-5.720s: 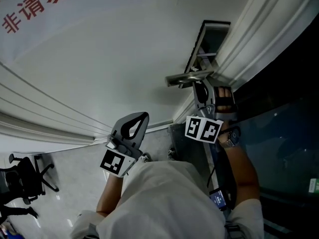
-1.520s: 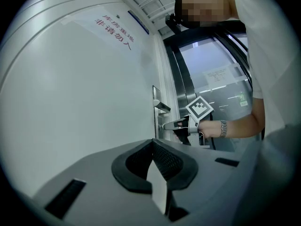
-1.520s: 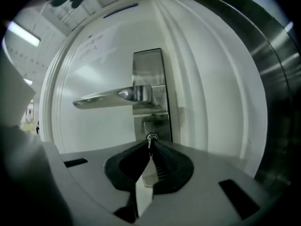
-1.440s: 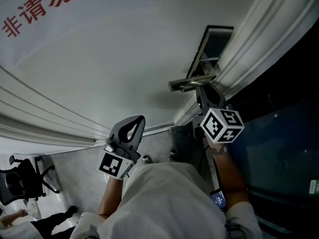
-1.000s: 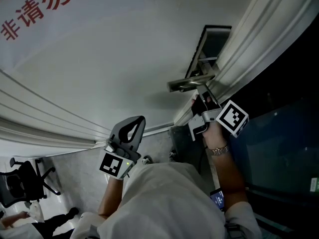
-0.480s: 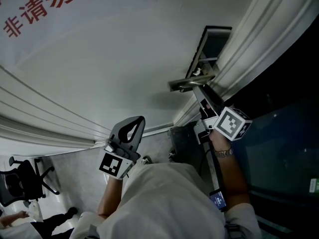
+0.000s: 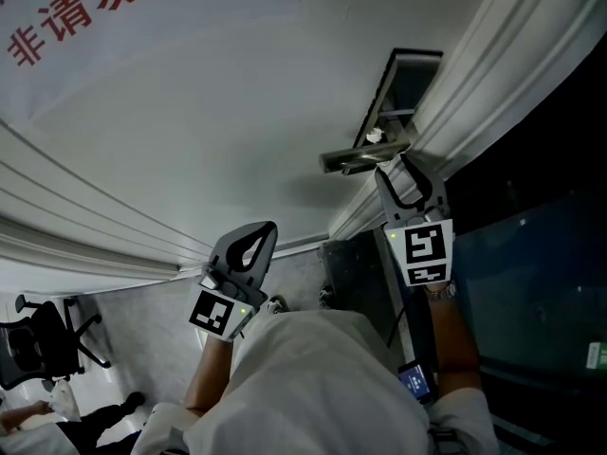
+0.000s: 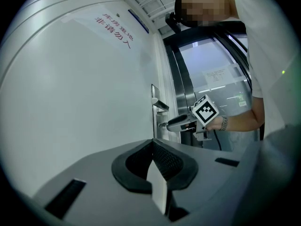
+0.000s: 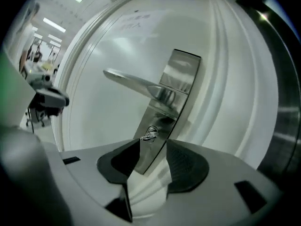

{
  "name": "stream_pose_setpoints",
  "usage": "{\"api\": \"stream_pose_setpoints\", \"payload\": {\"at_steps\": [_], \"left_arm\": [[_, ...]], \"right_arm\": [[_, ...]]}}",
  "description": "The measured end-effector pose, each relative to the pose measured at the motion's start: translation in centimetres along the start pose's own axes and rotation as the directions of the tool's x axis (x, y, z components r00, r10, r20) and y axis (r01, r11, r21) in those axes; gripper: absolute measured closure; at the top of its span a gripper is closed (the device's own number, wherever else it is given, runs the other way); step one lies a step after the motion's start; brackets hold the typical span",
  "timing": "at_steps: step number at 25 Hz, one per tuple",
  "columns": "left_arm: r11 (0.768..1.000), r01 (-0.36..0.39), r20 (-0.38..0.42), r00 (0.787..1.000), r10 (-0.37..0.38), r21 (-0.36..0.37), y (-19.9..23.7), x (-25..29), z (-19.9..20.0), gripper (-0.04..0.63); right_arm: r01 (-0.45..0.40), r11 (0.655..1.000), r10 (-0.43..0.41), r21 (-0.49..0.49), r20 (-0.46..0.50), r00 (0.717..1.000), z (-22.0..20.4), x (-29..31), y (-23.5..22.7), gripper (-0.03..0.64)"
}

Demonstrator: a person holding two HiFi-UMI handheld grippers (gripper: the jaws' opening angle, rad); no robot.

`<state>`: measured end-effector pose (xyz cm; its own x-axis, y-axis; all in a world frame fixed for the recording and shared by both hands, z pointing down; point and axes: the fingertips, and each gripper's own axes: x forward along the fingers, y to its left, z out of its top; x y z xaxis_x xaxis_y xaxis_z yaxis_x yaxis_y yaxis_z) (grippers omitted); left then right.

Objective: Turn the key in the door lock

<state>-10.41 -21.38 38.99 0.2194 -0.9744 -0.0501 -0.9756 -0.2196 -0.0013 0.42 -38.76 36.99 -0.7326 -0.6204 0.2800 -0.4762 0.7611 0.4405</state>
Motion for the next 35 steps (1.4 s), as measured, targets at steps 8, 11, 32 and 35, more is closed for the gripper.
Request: {"api": "stream_pose_setpoints", "payload": {"at_steps": [8,11,32,35], "left_arm": [[1.0,-0.005,0.001,1.0,0.005,0.007,0.0,-0.1,0.2,0.592],[1.0,-0.005,0.002,1.0,0.004,0.007,0.0,-0.1,0.3,0.591],[1.0,0.021,-0.002,1.0,-0.021,-0.004,-0.2,0.9,0.0,0.591],[1.0,0.025,0.0,1.0,-0.025,-0.004,-0.2,1.0,0.0,0.592]], "right_arm": [[0.103,0.834,-0.149,-0.542,-0.042,0.988,0.3,0.9,0.8,0.465],[0.121,0.751,-0.18,-0.65,-0.026,0.983,0.5,1.3,1.0,0.465],[0.213,0.821,-0.215,-0.529,0.058,0.975,1.0,2.2,0.9,0.511],[0.197,0.882,-0.193,-0.427,0.054,0.98,1.1,2.1,0.9,0.511]]}}
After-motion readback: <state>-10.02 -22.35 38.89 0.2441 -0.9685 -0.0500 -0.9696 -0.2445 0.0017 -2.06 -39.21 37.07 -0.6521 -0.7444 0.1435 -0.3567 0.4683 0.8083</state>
